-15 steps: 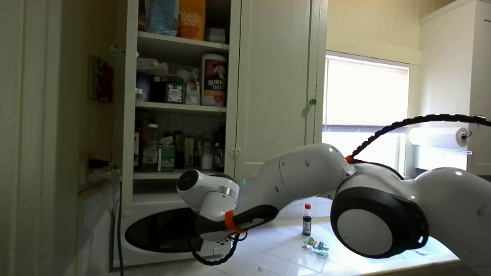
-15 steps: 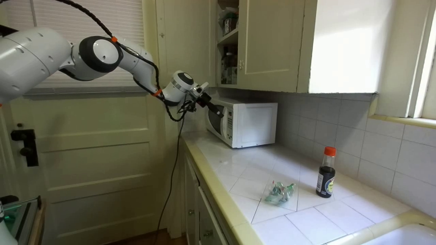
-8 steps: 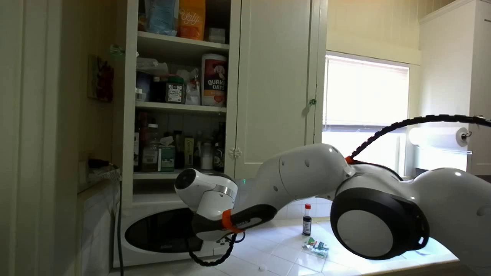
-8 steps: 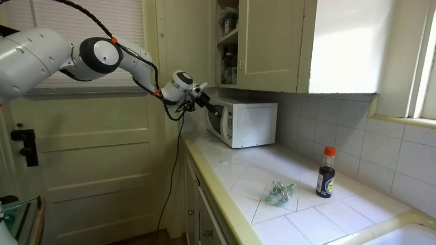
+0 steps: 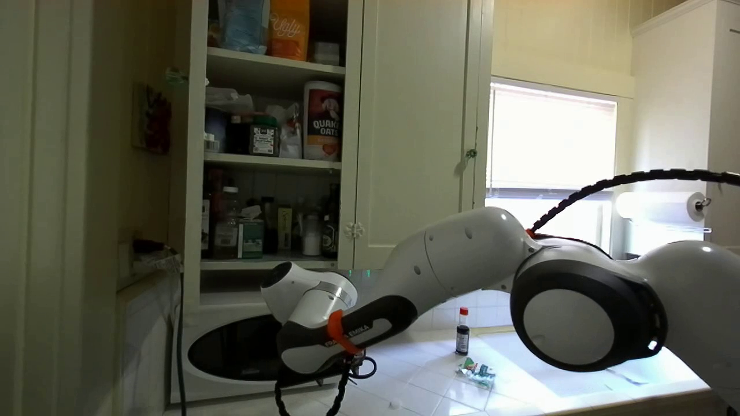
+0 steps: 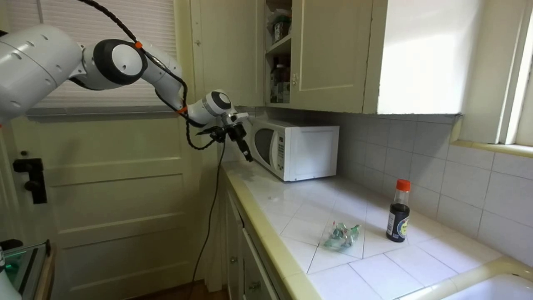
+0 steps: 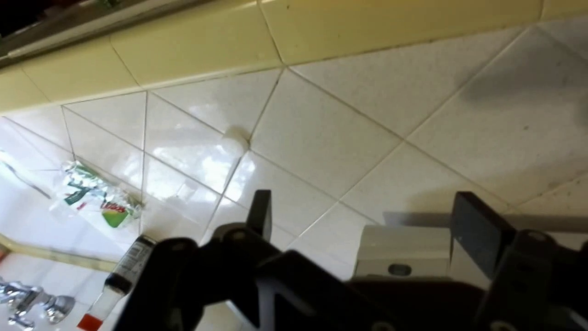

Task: Open the door of the microwave, then remove the blue bowl from the microwave

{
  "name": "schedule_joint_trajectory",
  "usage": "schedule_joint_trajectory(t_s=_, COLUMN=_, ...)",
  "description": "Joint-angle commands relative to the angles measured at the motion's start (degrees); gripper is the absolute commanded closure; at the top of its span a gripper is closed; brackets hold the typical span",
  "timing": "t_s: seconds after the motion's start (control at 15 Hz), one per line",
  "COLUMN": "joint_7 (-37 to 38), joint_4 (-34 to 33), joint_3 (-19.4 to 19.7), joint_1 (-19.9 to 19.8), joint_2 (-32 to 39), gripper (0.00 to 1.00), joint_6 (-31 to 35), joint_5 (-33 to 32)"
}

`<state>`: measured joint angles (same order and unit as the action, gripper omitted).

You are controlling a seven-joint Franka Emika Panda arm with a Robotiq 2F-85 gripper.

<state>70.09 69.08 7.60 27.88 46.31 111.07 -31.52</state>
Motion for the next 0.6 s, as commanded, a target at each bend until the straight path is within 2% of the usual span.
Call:
schedule_joint_trajectory(t_s=0.0, joint_7=-7.0, joint_4=2.1, joint_3=-2.8, joint_1=-2.2, joint_2=-0.5, gripper=0.00, joint_6=5.0, joint_5=1.1)
schedule_joint_trajectory(t_s=0.53, joint_7=-12.7, joint_4=-10.3, joint_3=0.9, joint_1=0.5, joint_2=9.8, gripper=0.00, joint_6=4.3, joint_5=-10.2)
